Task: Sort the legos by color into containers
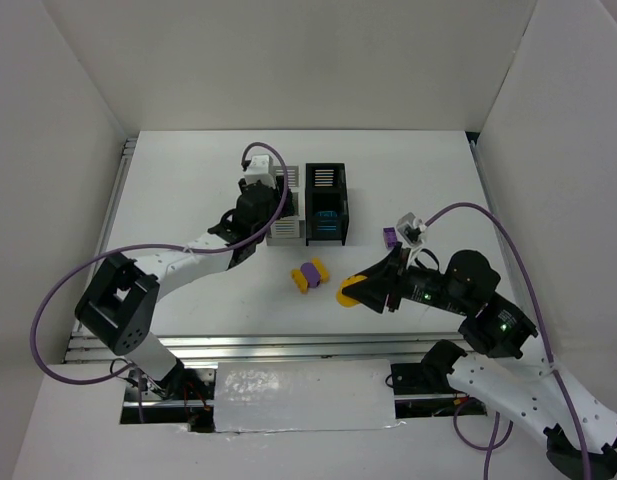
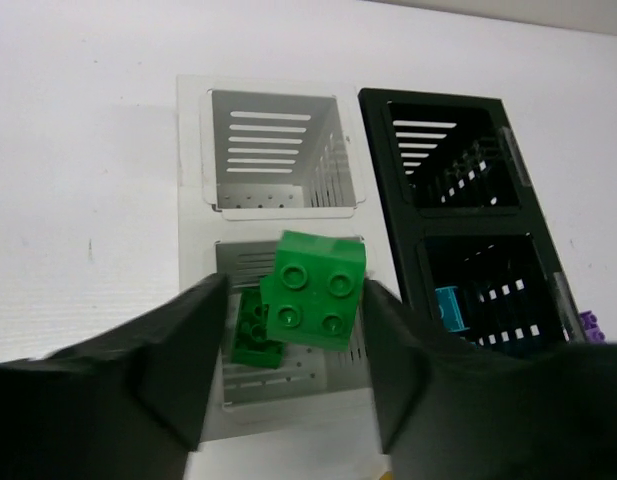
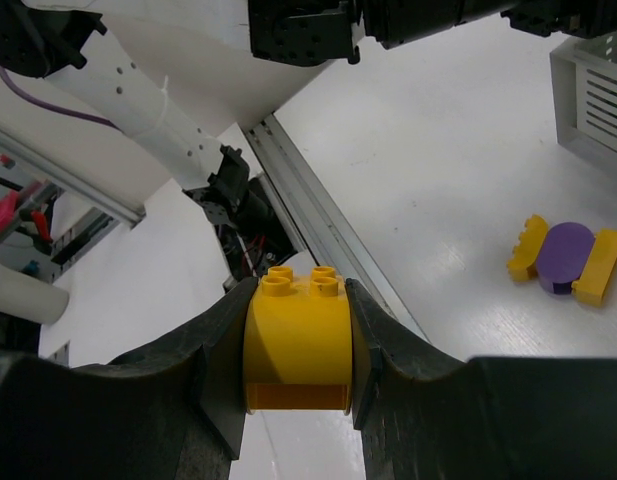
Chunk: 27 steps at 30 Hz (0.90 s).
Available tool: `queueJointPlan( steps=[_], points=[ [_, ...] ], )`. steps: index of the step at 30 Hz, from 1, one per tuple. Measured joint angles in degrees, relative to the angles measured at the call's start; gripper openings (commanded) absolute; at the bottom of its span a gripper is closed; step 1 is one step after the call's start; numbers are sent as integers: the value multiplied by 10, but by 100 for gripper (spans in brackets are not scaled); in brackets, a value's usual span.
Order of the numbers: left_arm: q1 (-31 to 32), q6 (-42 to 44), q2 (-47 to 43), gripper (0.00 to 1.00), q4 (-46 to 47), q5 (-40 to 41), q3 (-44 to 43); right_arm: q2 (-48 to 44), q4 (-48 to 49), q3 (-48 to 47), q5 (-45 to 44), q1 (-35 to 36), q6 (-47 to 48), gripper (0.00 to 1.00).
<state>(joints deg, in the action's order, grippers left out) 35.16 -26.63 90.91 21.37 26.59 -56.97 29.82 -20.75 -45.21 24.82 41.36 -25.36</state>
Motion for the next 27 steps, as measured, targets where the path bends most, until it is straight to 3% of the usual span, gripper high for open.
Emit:
queueJointPlan(
  steps=[1, 2, 9, 12, 20, 27],
  points=[
    [0, -3, 0, 81, 4, -2, 0, 4, 0, 0, 0, 0, 1, 0],
    [-1, -4, 0, 83, 6, -4, 0, 9, 0, 0, 0, 0, 3, 0],
    [-5, -20, -5, 98, 3, -15, 1, 45, 1, 0, -12, 0, 3, 0],
    [-5, -33, -34, 100, -28, -9, 1, 67, 1, -4, -57, 0, -9, 0],
    [-5, -141, -220, 100, -322, 64, -81, 301, -20, -169, -242, -55, -39, 0],
    [-4, -158, -419, 100, -498, 30, -19, 566, -29, -402, -367, -93, -17, 0]
  ],
)
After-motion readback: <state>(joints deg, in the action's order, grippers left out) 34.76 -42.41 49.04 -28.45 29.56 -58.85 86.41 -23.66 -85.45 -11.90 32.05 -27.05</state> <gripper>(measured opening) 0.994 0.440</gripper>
